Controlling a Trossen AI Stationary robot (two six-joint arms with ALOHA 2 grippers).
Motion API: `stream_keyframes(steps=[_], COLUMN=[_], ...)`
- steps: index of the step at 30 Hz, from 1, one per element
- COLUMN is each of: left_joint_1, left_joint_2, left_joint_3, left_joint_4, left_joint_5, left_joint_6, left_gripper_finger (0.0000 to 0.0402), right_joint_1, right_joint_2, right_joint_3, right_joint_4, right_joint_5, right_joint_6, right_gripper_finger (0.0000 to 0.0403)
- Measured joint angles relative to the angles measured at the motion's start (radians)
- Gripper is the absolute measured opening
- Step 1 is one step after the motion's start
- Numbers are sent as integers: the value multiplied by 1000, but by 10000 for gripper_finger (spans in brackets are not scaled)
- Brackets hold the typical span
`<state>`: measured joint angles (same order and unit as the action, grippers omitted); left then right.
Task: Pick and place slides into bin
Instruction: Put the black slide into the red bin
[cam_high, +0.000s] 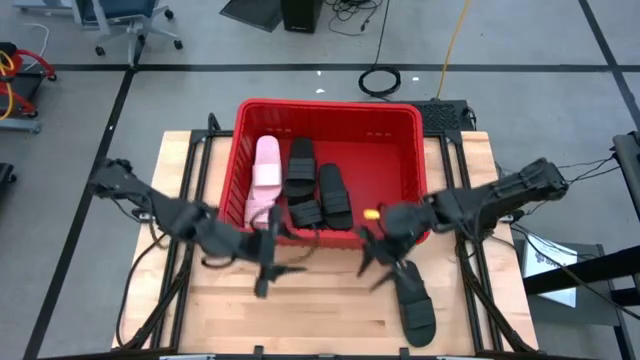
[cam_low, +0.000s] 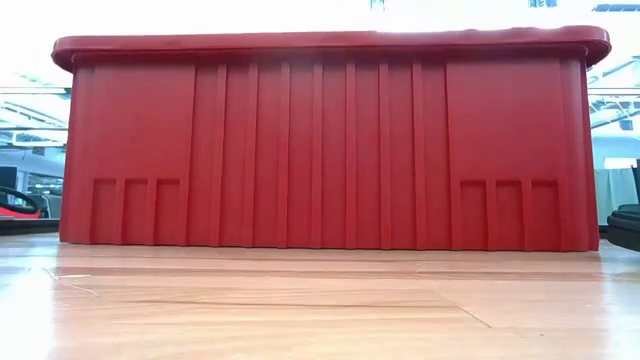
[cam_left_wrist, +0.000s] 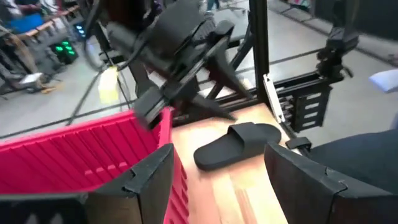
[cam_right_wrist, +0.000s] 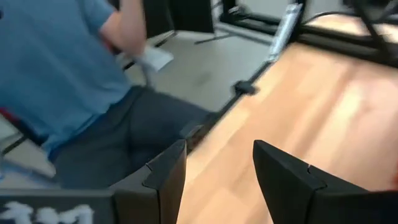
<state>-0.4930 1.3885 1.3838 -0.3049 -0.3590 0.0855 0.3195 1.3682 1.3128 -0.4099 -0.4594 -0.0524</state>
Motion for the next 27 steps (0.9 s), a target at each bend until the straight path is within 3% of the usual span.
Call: stream_keyframes(steps=[4, 8, 15, 18, 27], left_joint_1=[-69, -116, -176, -196, -236], left_joint_2=[66, 103, 101, 101, 110], left_joint_3=[0, 0, 0, 0, 0], left_joint_4=[52, 96, 100, 91, 71], left_joint_5=[-107, -153, -254, -260, -271], left_joint_6=[15, 0, -58, -80, -124], left_gripper_finger=[248, 248, 248, 248, 248], right_joint_1=[139, 248, 359, 363, 396], right_joint_2=[0, 0, -2, -2, -3], right_joint_3=[0, 0, -88, -160, -365], right_joint_4=[-39, -126, -299, -301, -210], right_joint_5=[127, 337, 614, 606, 340], right_joint_6=[38, 118, 366, 483, 760], right_gripper_finger=[176, 176, 172, 172, 171])
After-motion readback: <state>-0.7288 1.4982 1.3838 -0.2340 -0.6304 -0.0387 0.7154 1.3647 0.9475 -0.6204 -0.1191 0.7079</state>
